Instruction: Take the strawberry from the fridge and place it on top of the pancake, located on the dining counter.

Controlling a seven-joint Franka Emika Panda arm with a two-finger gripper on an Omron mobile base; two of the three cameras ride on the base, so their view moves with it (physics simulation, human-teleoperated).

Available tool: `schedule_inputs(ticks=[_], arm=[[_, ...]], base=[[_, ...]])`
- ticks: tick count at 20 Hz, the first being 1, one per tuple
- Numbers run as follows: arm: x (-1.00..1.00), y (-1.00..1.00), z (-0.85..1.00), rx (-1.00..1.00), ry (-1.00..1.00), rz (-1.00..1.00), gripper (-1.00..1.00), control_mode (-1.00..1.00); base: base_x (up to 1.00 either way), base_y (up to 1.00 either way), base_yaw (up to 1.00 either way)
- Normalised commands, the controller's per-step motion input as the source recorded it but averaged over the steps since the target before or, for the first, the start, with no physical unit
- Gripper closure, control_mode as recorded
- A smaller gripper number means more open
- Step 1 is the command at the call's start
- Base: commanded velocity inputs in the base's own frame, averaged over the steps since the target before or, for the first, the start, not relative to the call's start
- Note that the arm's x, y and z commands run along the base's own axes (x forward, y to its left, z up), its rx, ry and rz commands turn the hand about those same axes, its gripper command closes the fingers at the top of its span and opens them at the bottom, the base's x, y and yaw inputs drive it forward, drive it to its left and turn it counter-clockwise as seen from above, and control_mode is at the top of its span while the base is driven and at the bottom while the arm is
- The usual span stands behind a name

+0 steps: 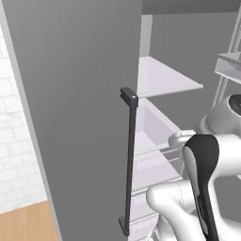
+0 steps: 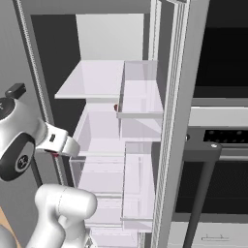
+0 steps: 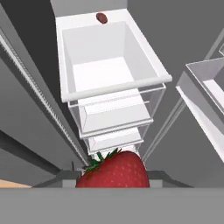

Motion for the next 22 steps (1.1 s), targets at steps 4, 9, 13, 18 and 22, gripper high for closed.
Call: schedule_inputs(ticks=[4, 9, 13, 18, 22], arm=[[0.03, 0.00, -0.17, 0.00, 0.16, 0.00, 1.00, -1.00], [0.01, 0.00, -0.07, 0.00, 0.09, 0.00, 1.00, -1.00], [0.00, 0.00, -0.01, 0.00, 0.00, 0.00, 1.00, -1.00], [0.00, 0.00, -0.05, 0.00, 0.00, 0.00, 1.00, -1.00], [0.00, 0.00, 0.00, 0.00, 0.00, 0.00, 1.00, -1.00]], base=[[0.00, 0.00, 0.00], [0.00, 0.00, 0.00], [0.00, 0.00, 0.00], [0.00, 0.00, 0.00], [0.00, 0.00, 0.00]])
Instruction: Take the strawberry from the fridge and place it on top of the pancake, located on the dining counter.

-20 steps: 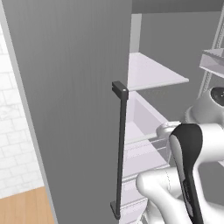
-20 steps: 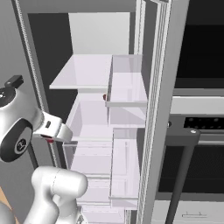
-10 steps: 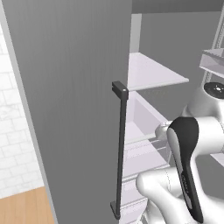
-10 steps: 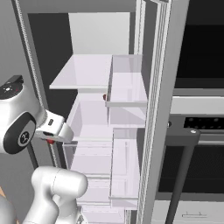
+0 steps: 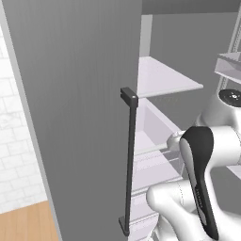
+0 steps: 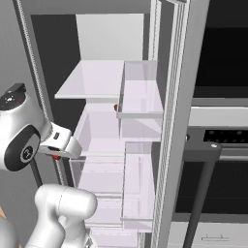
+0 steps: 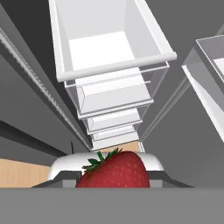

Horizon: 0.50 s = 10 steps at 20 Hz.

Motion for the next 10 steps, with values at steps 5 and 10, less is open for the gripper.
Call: schedule_inputs(ticks=[5, 10], arm=[[0.00, 0.00, 0.00, 0.00, 0.00, 0.00, 1.00, 1.00], [0.00, 0.00, 0.00, 0.00, 0.00, 0.00, 1.00, 1.00]], base=[[-0.28, 0.00, 0.00], [-0.87, 0.07, 0.00]])
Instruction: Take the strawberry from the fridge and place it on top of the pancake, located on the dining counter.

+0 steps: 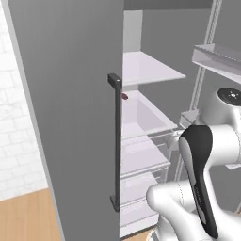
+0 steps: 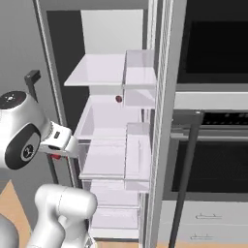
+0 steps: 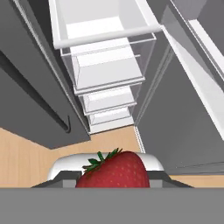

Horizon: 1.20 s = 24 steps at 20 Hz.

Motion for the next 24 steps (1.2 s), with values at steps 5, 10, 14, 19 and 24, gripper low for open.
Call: schedule_inputs(ticks=[5, 10, 14, 19, 24], arm=[[0.00, 0.00, 0.00, 0.00, 0.00, 0.00, 1.00, 1.00], [0.00, 0.00, 0.00, 0.00, 0.00, 0.00, 1.00, 1.00], [0.00, 0.00, 0.00, 0.00, 0.00, 0.00, 1.00, 1.00], [0.00, 0.00, 0.00, 0.00, 0.00, 0.00, 1.00, 1.00], [0.00, 0.00, 0.00, 0.00, 0.00, 0.00, 1.00, 1.00]], base=[[-0.98, 0.04, -0.28], [-0.74, 0.00, -0.75], [-0.43, -0.06, -0.81], [-0.05, -0.40, -0.84], [0.00, -0.88, -0.74]])
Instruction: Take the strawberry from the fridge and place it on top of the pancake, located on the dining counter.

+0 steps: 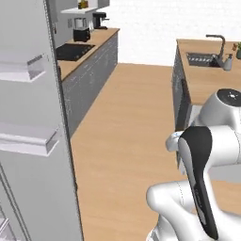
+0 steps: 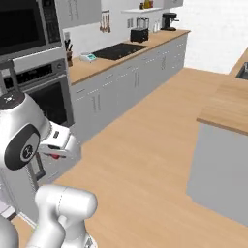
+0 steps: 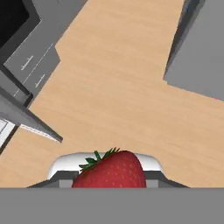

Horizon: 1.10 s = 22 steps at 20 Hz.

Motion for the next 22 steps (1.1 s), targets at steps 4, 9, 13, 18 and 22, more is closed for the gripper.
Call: schedule_inputs(ticks=[4, 9, 13, 18, 22], arm=[[0.00, 0.00, 0.00, 0.00, 0.00, 0.00, 1.00, 1.00], [0.00, 0.00, 0.00, 0.00, 0.00, 0.00, 1.00, 1.00], [0.00, 0.00, 0.00, 0.00, 0.00, 0.00, 1.00, 1.00], [0.00, 0.00, 0.00, 0.00, 0.00, 0.00, 1.00, 1.00], [0.00, 0.00, 0.00, 0.00, 0.00, 0.00, 1.00, 1.00]], base=[[0.00, -1.00, -0.62], [0.43, -1.00, -0.36], [0.91, -1.00, -0.15], [0.77, -1.00, -0.14], [0.16, -1.00, -0.32]])
